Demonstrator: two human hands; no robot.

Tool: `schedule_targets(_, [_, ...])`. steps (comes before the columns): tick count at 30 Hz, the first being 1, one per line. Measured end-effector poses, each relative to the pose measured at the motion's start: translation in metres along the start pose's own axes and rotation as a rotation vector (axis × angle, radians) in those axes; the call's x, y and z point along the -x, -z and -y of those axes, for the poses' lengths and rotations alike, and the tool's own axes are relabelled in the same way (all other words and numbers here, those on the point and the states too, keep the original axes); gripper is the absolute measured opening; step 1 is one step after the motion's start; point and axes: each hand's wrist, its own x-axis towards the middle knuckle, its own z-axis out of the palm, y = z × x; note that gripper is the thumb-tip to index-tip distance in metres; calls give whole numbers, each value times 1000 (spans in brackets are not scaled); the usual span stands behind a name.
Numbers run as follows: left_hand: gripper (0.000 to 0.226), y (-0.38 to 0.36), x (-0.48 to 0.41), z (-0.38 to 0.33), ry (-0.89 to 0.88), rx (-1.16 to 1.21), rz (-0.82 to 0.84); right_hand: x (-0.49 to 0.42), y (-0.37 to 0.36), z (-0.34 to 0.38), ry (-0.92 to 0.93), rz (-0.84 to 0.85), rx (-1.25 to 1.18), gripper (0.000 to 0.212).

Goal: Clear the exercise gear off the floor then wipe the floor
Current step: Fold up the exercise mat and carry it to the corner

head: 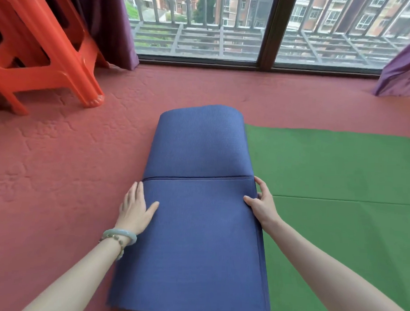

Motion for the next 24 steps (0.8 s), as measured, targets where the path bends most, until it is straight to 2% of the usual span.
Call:
schedule_targets(4, [89, -18, -6, 15, 94, 122, 139, -13, 0, -32, -40, -1, 143, 68])
schedule_targets(7, [95, -21, -12, 17, 247, 286, 150, -20, 4, -37, -124, 4, 224, 69])
schedule_targets(9, [87, -20, -19, 22, 379, 422, 160, -22, 4, -42, -134, 16, 346, 71])
schedule_targets(10, [84, -21, -25, 30, 413, 461, 180, -23, 3, -46, -122, 9, 405, 71])
schedule_targets(14, [99, -36, -49, 76, 467, 676, 219, -24, -15, -57, -115, -40, 554, 73])
schedule_targets(16, [81, -23, -40, 67, 458, 805, 242, -26, -17, -60, -117, -87, 788, 71])
schedule_targets(18, [53, -7, -29, 45, 437, 873, 317, -29, -12, -59, -114, -134, 994, 71])
schedule_targets(20, [35, 1, -25, 35, 375, 865, 323, -33, -6, -60, -135, -119, 928, 71])
schedule_targets(24, [22, 24, -20, 20, 185, 764, 126, -32, -6, -52, -120, -126, 636, 72])
